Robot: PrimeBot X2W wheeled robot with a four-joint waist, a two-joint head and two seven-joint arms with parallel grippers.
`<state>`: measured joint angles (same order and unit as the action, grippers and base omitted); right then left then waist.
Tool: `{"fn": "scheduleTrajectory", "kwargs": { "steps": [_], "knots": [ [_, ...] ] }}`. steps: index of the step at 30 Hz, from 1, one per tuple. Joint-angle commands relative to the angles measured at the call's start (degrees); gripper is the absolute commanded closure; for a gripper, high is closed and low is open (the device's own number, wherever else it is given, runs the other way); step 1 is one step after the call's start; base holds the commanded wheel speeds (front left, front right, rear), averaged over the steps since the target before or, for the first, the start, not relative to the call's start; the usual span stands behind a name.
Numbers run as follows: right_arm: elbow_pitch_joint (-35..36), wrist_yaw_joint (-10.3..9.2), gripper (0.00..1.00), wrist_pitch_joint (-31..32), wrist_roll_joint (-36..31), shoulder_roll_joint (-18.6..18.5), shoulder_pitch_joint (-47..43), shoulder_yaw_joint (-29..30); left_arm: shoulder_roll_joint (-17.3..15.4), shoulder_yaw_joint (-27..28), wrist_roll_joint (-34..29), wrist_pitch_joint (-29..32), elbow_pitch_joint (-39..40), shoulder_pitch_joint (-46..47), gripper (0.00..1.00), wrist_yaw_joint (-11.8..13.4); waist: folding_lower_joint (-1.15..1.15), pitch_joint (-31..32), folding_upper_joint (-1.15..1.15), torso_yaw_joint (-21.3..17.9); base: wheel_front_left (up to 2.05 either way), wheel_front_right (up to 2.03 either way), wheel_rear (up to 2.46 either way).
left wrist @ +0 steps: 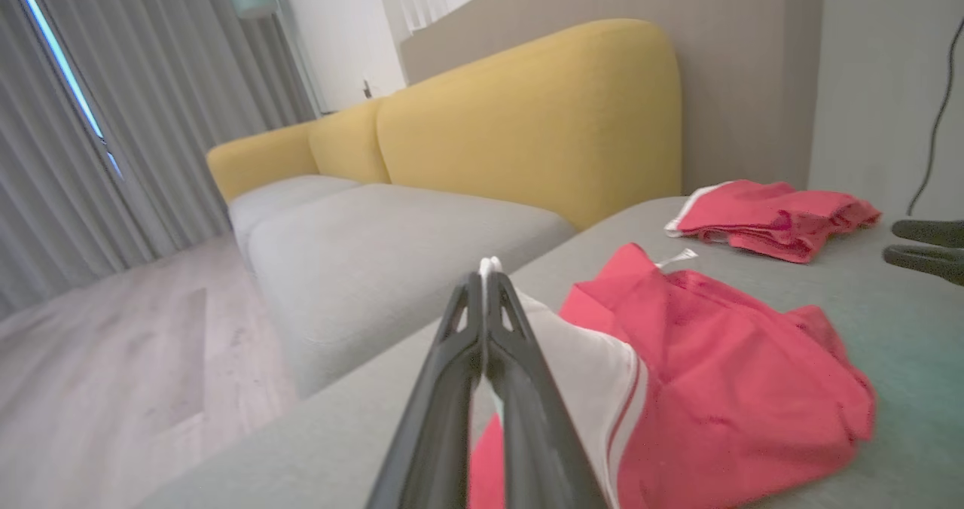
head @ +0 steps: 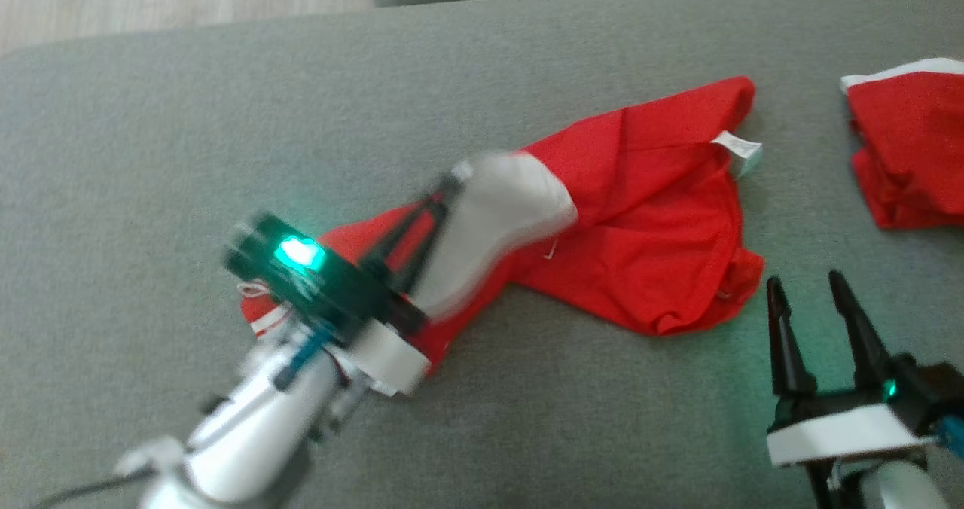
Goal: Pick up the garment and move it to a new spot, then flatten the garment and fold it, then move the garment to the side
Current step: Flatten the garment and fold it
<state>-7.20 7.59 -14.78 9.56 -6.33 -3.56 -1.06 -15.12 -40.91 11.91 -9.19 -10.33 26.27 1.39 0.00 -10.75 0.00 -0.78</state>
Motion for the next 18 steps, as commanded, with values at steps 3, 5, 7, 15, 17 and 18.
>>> {"fn": "scheduleTrajectory", "kwargs": {
  "steps": [3,5,7,15,17,18],
  "knots": [
    [0.47,-0.1,0.0,-0.22,1.55,-3.0,4.74,-1.48,-4.91,5.72,-0.2,2.07,6.19,5.97,1.0,1.39,0.0,-1.8,0.0,1.53,0.0,0.0,0.0],
    [-0.82,-0.1,0.0,-0.22,2.74,-4.33,6.83,-1.66,-6.87,7.91,-0.34,2.87,8.03,7.68,1.0,2.14,0.0,-2.81,0.0,1.91,0.0,0.0,0.0],
    [-2.66,-0.1,0.0,-0.22,3.96,-5.78,9.05,-1.89,-8.55,9.8,-0.72,3.32,9.09,9.33,1.0,2.91,0.0,-3.73,0.0,2.31,0.0,0.0,0.0],
    [-10.74,-0.1,0.0,0.11,8.12,-10.1,17.23,-4.42,-12.61,13.9,-2.55,3.03,7.05,14.47,1.0,4.79,0.0,-6.49,0.0,3.99,0.0,0.0,0.0],
    [-12.31,-0.1,0.0,0.49,9.41,-10.85,19.12,-5.39,-12.84,14.29,-2.38,2.77,6.1,15.14,1.0,4.81,0.0,-7.06,0.0,4.37,0.0,0.0,0.0],
    [-12.98,-0.1,0.0,0.71,9.99,-11.15,20.08,-5.81,-12.86,14.36,-2.26,2.47,5.62,15.5,1.0,4.66,0.0,-7.31,0.0,4.53,0.0,0.0,0.0]
  ]
}}
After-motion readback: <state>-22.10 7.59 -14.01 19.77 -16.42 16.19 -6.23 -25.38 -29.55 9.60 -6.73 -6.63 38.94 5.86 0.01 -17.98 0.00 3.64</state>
